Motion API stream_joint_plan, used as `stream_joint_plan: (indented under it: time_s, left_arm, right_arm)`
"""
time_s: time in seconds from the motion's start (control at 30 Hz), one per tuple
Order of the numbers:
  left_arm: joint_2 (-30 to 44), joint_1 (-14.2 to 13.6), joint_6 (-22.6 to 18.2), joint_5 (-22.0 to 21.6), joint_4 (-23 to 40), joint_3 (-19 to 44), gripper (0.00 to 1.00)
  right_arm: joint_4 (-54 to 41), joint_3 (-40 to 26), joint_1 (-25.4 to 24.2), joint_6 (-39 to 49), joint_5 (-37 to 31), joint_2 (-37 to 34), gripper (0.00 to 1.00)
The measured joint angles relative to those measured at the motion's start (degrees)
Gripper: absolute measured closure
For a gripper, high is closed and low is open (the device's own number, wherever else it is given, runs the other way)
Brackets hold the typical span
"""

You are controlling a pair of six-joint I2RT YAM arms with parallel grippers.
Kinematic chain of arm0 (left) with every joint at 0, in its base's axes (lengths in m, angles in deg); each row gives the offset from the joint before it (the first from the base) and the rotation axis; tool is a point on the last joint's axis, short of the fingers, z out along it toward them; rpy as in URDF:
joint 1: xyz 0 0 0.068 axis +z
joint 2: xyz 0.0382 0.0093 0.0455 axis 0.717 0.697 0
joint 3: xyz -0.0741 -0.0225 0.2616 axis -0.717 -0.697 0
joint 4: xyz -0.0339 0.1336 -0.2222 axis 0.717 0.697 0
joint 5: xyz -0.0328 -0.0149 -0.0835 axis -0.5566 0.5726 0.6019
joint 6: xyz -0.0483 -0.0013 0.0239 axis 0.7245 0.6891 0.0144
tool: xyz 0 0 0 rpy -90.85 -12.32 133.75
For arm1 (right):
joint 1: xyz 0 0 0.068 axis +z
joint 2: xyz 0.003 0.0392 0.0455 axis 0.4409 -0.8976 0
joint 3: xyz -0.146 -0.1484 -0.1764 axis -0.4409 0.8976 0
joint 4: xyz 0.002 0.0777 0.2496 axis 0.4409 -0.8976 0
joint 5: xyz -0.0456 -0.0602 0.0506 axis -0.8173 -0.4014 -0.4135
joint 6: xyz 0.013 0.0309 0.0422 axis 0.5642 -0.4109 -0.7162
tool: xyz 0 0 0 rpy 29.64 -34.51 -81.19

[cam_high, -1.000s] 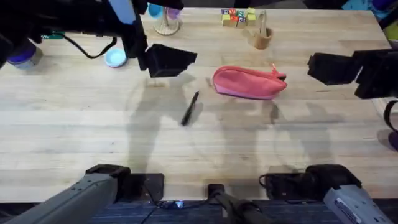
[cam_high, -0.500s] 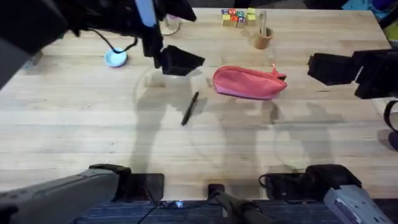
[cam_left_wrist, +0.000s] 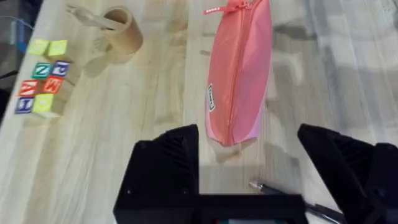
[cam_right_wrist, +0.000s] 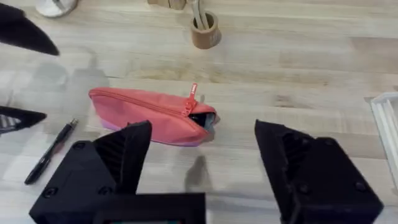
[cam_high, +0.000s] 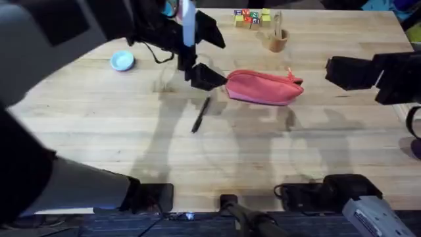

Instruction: Unzip the bag, pick up the pens from the table one at a time and place them inside, then zip the bag closed.

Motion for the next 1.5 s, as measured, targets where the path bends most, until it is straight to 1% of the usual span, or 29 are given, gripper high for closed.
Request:
stream_joint_plan:
  time_s: [0.27,0.5,0.77,1.0,1.03,1.07,1.13,1.27,1.33,1.4,1.43,1.5]
  left_arm:
    - [5.9,-3.1,-0.1,0.0,-3.8,0.0,0.008]
    - [9.3,-5.0,-0.1,0.0,-8.3,0.0,0.007]
    - [12.6,-5.4,0.2,0.0,-12.1,0.1,0.007]
    - [14.1,-5.5,0.8,0.2,-13.4,0.1,0.004]
    - [14.1,-5.5,1.0,0.2,-13.5,0.1,0.017]
    - [14.1,-5.7,1.0,0.3,-13.6,0.1,0.057]
    - [14.1,-6.0,1.1,0.4,-13.7,0.1,0.181]
    - [14.2,-6.6,1.3,0.5,-14.3,0.1,0.395]
    - [14.4,-6.7,1.4,0.7,-15.0,0.1,0.625]
    - [14.6,-6.7,1.5,0.9,-15.1,0.1,0.901]
    - [14.8,-6.7,1.4,1.0,-15.2,0.1,0.939]
    - [14.9,-6.8,1.4,1.1,-15.3,0.1,0.955]
  right_arm:
    - [0.0,0.0,0.0,0.0,0.0,0.0,0.005]
    - [0.0,0.0,0.0,0.0,0.0,0.0,0.005]
    - [0.0,0.0,0.0,0.0,0.0,0.0,0.005]
    - [0.0,0.0,0.0,0.0,0.0,0.0,0.006]
    - [0.0,0.0,0.0,0.0,0.0,0.0,0.005]
    - [0.0,0.0,0.0,0.0,0.0,0.0,0.005]
    - [0.0,0.0,0.0,0.0,0.0,0.0,0.005]
    - [0.0,0.0,0.0,0.0,0.0,0.0,0.006]
    - [0.0,0.0,0.0,0.2,0.0,0.0,0.005]
    - [0.0,0.0,0.0,0.2,0.0,0.0,0.006]
    - [0.0,0.0,0.0,0.2,0.0,0.0,0.006]
    - [0.0,0.0,0.0,0.2,0.0,0.0,0.006]
